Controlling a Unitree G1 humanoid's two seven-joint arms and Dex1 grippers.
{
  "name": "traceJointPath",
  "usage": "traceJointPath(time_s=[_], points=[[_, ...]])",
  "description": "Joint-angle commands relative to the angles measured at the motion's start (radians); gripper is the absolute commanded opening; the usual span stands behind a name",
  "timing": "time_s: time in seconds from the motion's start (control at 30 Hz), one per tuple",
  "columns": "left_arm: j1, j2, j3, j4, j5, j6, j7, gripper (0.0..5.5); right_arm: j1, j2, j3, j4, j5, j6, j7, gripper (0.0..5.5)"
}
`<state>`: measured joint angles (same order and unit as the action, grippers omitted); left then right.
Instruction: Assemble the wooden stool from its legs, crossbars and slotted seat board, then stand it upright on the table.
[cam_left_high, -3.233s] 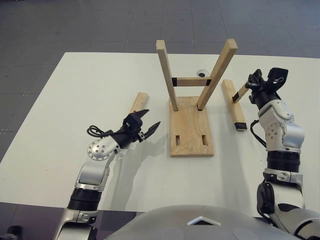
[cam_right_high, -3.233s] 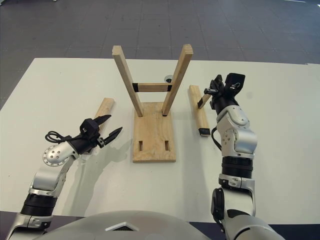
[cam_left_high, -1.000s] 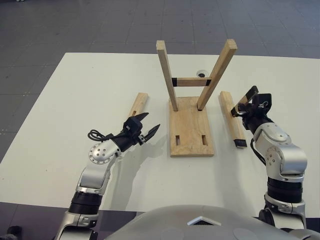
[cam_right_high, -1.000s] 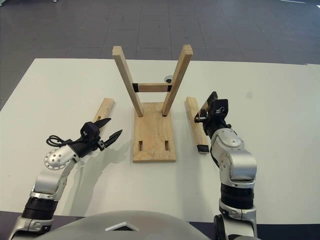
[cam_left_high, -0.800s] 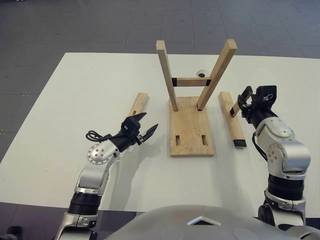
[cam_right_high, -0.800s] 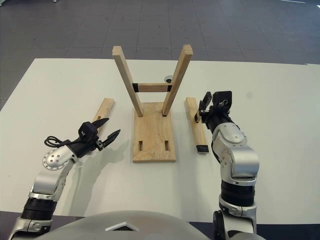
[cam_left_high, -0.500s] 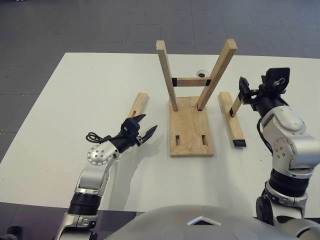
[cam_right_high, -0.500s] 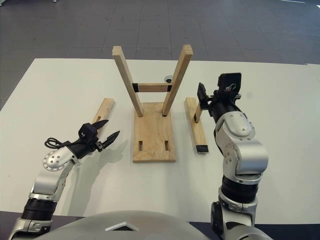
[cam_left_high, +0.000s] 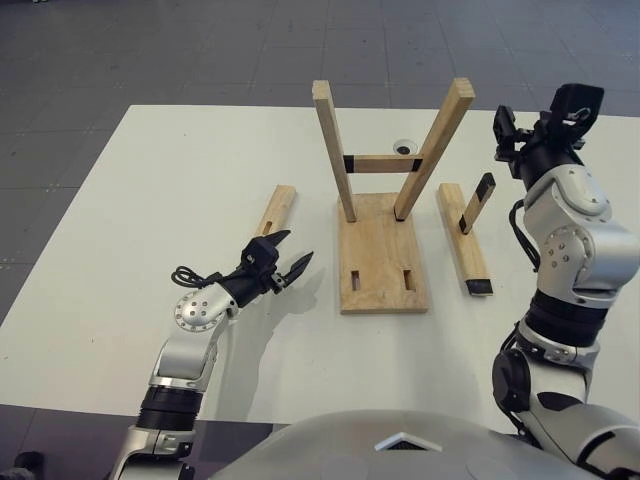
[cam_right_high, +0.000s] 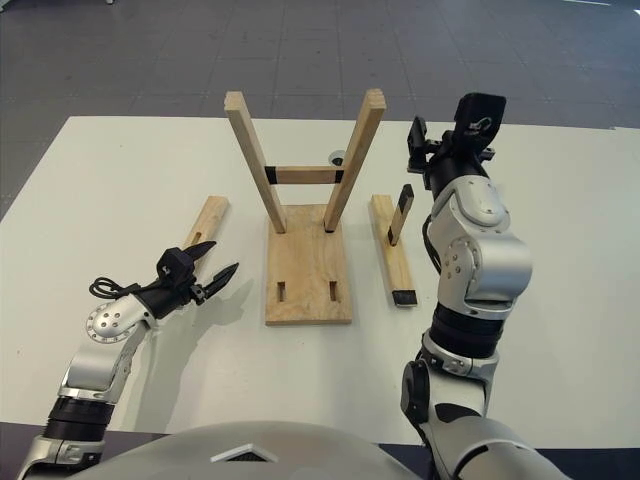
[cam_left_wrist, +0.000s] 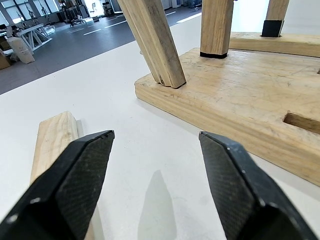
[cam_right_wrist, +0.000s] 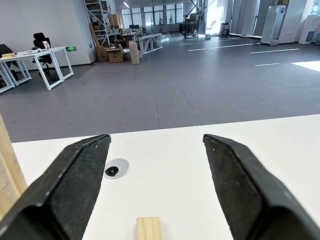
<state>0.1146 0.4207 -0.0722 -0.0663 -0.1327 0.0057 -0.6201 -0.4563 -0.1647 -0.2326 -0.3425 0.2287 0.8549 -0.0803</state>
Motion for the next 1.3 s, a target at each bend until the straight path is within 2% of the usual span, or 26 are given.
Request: traceJointPath(time_s=[0.03,0.23,0.47,0.63,1.0,1.3], points=[[0.000,0.002,0.002,0.000,0.008,-0.002,0.007,3.15,-0.049,-0.016,-0.009,-0.102,-0.024,-0.125,-0.005,3.42],[-0.009,-0.003,0.000,0.000,0.006,0.006,0.010,3.15,0.043,-0.013,-0.001,-0.034,-0.041,-0.084,-0.006,3.42],[-0.006,0.000,0.001,-0.007,0.002,0.011,0.007,3.15,-0.079,-0.050,0.000,-0.101,-0.053,-0.085,-0.014,3.42],[-0.006,-0.002,0.001,-0.010,0.000,0.013,0.007,3.15,0.017,0.004,-0.006,-0.055,-0.034,-0.051,-0.015,3.42],[0.018,-0.009,-0.009,-0.015,0.006,0.005,0.011,3.15,-0.068,0.104,-0.017,0.000,0.046,-0.041,-0.025,3.42],[0.014,-0.008,-0.006,-0.016,0.005,0.008,0.011,3.15,-0.035,0.083,-0.004,0.066,0.006,-0.093,-0.031,3.42]])
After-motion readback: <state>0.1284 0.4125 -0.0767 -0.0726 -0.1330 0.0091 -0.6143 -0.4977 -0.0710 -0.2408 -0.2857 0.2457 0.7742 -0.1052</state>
